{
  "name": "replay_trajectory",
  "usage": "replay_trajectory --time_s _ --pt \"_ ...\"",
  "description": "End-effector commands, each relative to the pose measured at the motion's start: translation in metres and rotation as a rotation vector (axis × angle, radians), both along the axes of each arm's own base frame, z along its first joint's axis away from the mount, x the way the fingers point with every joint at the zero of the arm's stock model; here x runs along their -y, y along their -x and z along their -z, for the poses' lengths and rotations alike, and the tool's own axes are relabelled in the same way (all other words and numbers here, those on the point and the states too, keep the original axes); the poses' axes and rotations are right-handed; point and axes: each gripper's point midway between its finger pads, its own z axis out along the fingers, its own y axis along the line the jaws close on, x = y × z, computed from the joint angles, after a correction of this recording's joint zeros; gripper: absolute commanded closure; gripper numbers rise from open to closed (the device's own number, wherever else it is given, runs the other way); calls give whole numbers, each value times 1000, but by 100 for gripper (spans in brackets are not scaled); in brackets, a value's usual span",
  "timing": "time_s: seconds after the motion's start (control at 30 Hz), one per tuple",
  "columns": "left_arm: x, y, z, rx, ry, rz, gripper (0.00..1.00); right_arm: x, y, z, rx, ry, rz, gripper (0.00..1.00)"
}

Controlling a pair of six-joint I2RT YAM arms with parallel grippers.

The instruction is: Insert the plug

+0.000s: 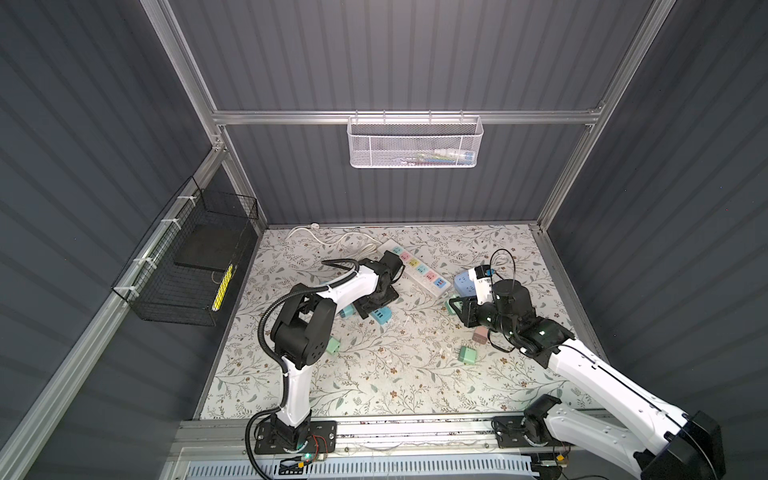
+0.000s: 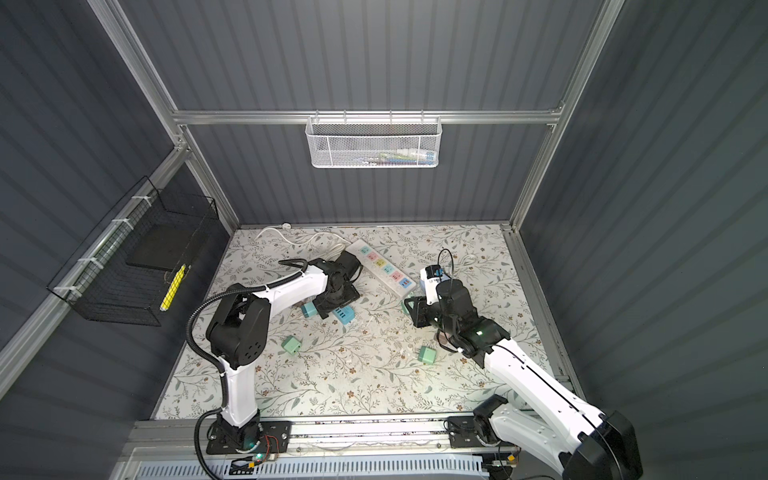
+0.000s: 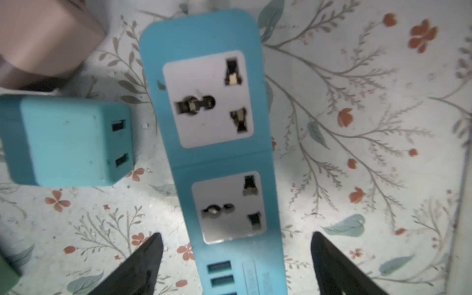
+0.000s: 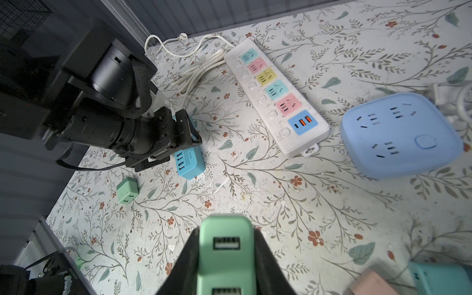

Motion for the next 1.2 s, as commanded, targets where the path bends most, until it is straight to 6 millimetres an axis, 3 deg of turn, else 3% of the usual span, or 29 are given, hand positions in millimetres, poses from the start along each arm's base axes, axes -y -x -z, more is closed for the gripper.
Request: replay_trajectory --time_s 0.0,0.1,0.13,0.33,0.47,0.73,0.83,0.93,1.03,1.17 --pt "-2 7 11 -41 7 -14 14 3 0 -3 18 4 7 78" --pt "1 5 10 -8 38 7 21 3 0 -4 19 5 6 78" --pt "-4 15 18 -27 25 17 24 3 0 -5 21 2 7 78" --pt "7 33 19 10 31 69 50 1 -1 -7 21 -4 5 78" --pt "18 57 22 -4 32 70 53 2 0 -11 21 -1 3 79" --pt "71 117 34 -24 70 102 55 5 6 -13 18 9 0 79" --pt "79 126 37 -46 84 125 47 6 8 -14 13 12 -1 79" --pt "75 128 31 -32 61 152 26 7 8 -13 8 18 0 79" --pt "71 126 9 46 20 212 2 5 7 -13 -2 9 1 79" --pt "71 120 -26 163 30 319 0 -1 4 -13 2 8 -7 80"
